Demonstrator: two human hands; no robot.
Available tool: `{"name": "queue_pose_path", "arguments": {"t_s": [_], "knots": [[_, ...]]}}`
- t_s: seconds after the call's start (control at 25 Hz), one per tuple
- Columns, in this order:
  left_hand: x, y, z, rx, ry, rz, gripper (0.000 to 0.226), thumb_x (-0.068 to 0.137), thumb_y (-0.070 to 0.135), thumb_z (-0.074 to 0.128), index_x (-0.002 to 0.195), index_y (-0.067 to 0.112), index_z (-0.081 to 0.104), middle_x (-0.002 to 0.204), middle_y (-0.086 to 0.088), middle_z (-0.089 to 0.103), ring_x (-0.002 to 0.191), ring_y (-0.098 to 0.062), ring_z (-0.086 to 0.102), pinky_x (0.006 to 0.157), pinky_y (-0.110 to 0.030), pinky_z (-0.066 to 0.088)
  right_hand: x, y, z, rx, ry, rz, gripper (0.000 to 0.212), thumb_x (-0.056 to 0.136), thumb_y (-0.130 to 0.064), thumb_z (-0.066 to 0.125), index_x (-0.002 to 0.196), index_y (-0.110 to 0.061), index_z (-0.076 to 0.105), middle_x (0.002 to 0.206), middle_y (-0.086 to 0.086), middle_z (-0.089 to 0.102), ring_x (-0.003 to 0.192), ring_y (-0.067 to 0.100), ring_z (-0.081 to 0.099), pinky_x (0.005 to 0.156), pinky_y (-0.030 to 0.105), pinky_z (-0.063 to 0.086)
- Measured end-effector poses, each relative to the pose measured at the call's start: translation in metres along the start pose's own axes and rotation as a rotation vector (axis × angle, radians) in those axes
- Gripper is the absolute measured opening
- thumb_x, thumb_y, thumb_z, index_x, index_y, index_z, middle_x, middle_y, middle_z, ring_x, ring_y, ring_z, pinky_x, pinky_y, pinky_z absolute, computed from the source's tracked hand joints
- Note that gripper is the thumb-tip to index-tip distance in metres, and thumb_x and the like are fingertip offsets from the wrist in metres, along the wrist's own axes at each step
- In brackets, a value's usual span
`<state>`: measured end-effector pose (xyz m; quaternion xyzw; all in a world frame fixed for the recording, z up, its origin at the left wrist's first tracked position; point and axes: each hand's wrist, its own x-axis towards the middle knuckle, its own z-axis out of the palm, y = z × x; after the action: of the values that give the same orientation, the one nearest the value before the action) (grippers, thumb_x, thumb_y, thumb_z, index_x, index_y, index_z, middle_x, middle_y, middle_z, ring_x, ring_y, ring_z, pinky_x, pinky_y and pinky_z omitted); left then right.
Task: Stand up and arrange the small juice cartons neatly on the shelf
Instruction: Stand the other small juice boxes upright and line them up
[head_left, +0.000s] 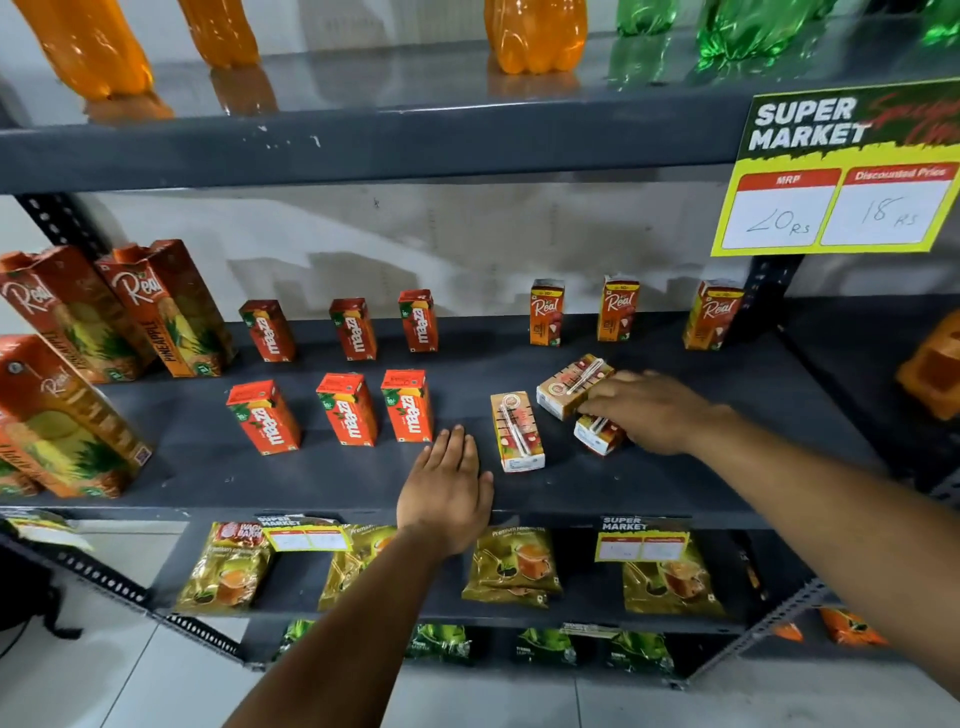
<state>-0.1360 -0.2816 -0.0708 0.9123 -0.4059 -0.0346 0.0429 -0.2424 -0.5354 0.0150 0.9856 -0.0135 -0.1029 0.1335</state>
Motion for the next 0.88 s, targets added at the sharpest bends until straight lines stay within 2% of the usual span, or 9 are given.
{"name": "queue_pose_path", "arguments": {"t_s": [0.08, 0.16, 0.28, 0.4, 0.52, 0.64, 0.76, 0.84, 0.88], "knots": [[0.0, 0.0, 0.002, -0.012, 0.0, -0.005, 0.064, 0.101, 0.043, 0.016, 0.154, 0.008, 0.014, 0.165, -0.009, 0.008, 0.152, -0.023, 0.003, 0.123, -0.035, 0.004, -0.005, 0.003, 0.002, 0.088, 0.097, 0.119, 0.057, 0.084, -0.026, 0.064, 0.138, -0.03, 0.044, 0.141, -0.002, 0.047, 0.125, 0.023, 0.044, 0.097, 0.04, 0.039], [-0.001, -0.001, 0.004, -0.017, 0.011, -0.01, 0.069, 0.097, 0.046, 0.01, 0.154, 0.008, 0.014, 0.165, -0.009, 0.008, 0.152, -0.023, 0.004, 0.122, -0.035, 0.004, -0.01, 0.005, 0.013, 0.381, 0.315, 0.373, 0.057, 0.076, -0.034, 0.073, 0.128, -0.026, 0.051, 0.128, 0.001, 0.055, 0.112, 0.024, 0.053, 0.087, 0.037, 0.045], [0.0, 0.0, 0.006, -0.032, 0.033, -0.015, 0.075, 0.091, 0.048, 0.006, 0.154, 0.008, 0.016, 0.165, -0.009, 0.01, 0.152, -0.023, 0.005, 0.122, -0.035, 0.004, -0.011, 0.005, 0.039, 0.856, 0.679, 0.782, 0.056, 0.065, -0.036, 0.083, 0.111, -0.017, 0.056, 0.11, 0.007, 0.059, 0.097, 0.027, 0.058, 0.077, 0.036, 0.049], [-0.001, 0.001, 0.006, -0.034, 0.031, -0.021, 0.076, 0.091, 0.048, 0.005, 0.154, 0.008, 0.016, 0.165, -0.009, 0.01, 0.152, -0.023, 0.004, 0.122, -0.036, 0.004, -0.009, 0.002, 0.058, 1.053, 0.912, 0.975, 0.053, 0.059, -0.032, 0.087, 0.094, -0.014, 0.051, 0.103, 0.013, 0.061, 0.091, 0.031, 0.061, 0.07, 0.034, 0.047], [-0.001, 0.001, 0.005, -0.032, 0.033, -0.024, 0.076, 0.091, 0.048, 0.005, 0.154, 0.008, 0.016, 0.165, -0.008, 0.01, 0.152, -0.023, 0.004, 0.121, -0.036, 0.004, -0.011, -0.003, 0.066, 1.086, 0.926, 1.015, 0.063, 0.057, -0.033, 0.088, 0.102, -0.009, 0.051, 0.108, 0.015, 0.059, 0.096, 0.032, 0.061, 0.075, 0.034, 0.048], [-0.001, 0.001, 0.005, -0.036, 0.036, -0.023, 0.075, 0.091, 0.048, 0.005, 0.154, 0.008, 0.016, 0.165, -0.009, 0.01, 0.152, -0.023, 0.005, 0.121, -0.036, 0.004, -0.016, -0.005, 0.064, 1.1, 0.841, 0.984, 0.086, 0.058, -0.045, 0.086, 0.124, -0.007, 0.044, 0.126, 0.015, 0.051, 0.113, 0.031, 0.056, 0.091, 0.042, 0.051], [-0.002, 0.002, 0.004, -0.037, 0.039, -0.021, 0.069, 0.097, 0.047, 0.01, 0.154, 0.008, 0.016, 0.165, -0.009, 0.01, 0.152, -0.024, 0.005, 0.122, -0.037, 0.005, -0.024, 0.005, 0.045, 1.044, 0.797, 0.93, 0.086, 0.065, -0.059, 0.076, 0.129, -0.011, 0.045, 0.13, 0.014, 0.048, 0.119, 0.03, 0.051, 0.096, 0.044, 0.048], [-0.002, 0.002, 0.005, -0.044, 0.038, -0.021, 0.064, 0.102, 0.044, 0.017, 0.154, 0.008, 0.016, 0.165, -0.009, 0.01, 0.152, -0.023, 0.004, 0.122, -0.037, 0.005, -0.023, 0.023, 0.026, 0.868, 0.621, 0.91, 0.079, 0.066, -0.07, 0.066, 0.122, -0.016, 0.054, 0.122, 0.012, 0.056, 0.111, 0.03, 0.056, 0.09, 0.043, 0.051], [-0.002, 0.002, 0.005, -0.05, 0.038, -0.023, 0.063, 0.102, 0.044, 0.019, 0.154, 0.008, 0.016, 0.165, -0.009, 0.01, 0.152, -0.023, 0.004, 0.123, -0.037, 0.005, -0.021, 0.033, 0.016, 0.762, 0.491, 0.886, 0.073, 0.067, -0.069, 0.064, 0.118, -0.017, 0.058, 0.119, 0.011, 0.061, 0.107, 0.031, 0.058, 0.086, 0.042, 0.051]]}}
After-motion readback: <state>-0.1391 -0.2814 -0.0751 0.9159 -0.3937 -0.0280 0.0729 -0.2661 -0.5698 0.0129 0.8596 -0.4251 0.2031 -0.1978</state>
